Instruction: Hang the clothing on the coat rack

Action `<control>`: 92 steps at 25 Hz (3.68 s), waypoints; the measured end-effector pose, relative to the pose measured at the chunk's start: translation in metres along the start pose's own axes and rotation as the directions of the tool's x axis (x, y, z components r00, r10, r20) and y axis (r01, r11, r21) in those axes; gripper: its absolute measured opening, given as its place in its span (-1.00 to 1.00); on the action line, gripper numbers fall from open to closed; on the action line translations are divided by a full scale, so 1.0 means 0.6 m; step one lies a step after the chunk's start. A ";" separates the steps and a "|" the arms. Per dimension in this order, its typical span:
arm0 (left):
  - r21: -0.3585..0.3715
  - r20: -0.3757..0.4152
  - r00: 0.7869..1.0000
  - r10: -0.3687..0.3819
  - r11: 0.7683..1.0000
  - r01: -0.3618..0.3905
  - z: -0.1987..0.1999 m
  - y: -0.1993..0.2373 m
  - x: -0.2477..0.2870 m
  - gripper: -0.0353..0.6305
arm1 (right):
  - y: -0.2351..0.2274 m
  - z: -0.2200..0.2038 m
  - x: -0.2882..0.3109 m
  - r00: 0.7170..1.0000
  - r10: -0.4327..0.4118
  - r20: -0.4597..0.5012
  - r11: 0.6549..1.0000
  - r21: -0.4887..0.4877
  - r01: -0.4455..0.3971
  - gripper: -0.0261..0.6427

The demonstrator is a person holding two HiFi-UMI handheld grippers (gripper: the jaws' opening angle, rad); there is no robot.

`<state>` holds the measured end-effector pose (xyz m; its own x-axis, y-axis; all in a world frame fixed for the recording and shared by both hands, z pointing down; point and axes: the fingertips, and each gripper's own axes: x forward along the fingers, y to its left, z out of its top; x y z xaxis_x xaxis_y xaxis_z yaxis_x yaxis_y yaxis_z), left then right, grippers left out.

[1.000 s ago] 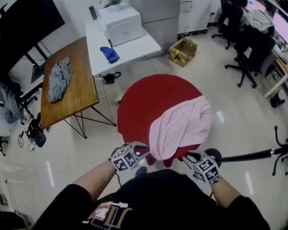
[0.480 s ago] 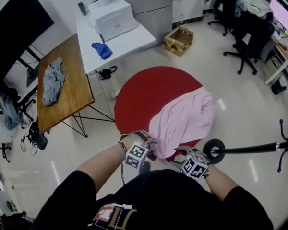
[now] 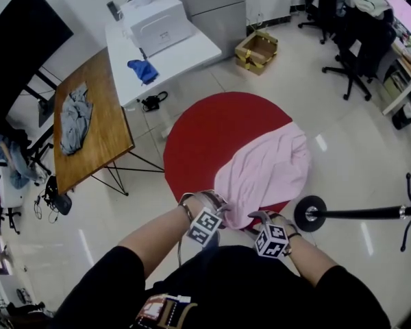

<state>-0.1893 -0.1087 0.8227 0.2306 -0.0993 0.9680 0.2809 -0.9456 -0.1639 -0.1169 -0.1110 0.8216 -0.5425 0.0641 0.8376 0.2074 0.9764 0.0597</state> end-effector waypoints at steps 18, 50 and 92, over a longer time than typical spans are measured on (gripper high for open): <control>-0.500 0.458 0.771 0.443 0.845 -0.188 0.112 0.151 -0.316 -0.89 | -0.110 0.130 -0.341 0.786 -0.160 0.597 0.882 0.445 -0.158 -0.91; -0.271 0.874 0.242 0.422 0.835 -0.479 0.654 0.428 -0.942 -0.89 | 0.002 0.168 -1.241 0.184 -0.603 0.776 0.745 0.466 0.478 -0.92; -0.372 0.927 -0.146 0.346 0.791 -0.486 0.920 0.683 -1.376 -0.89 | -0.042 0.269 -1.770 -0.260 -0.868 0.423 0.137 0.707 0.694 -0.92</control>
<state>0.2498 -0.2432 -0.1487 0.9270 -0.0260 -0.3741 -0.2366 -0.8145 -0.5297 0.3228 -0.1702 -0.1569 -0.3837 -0.7770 -0.4990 -0.9234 0.3244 0.2051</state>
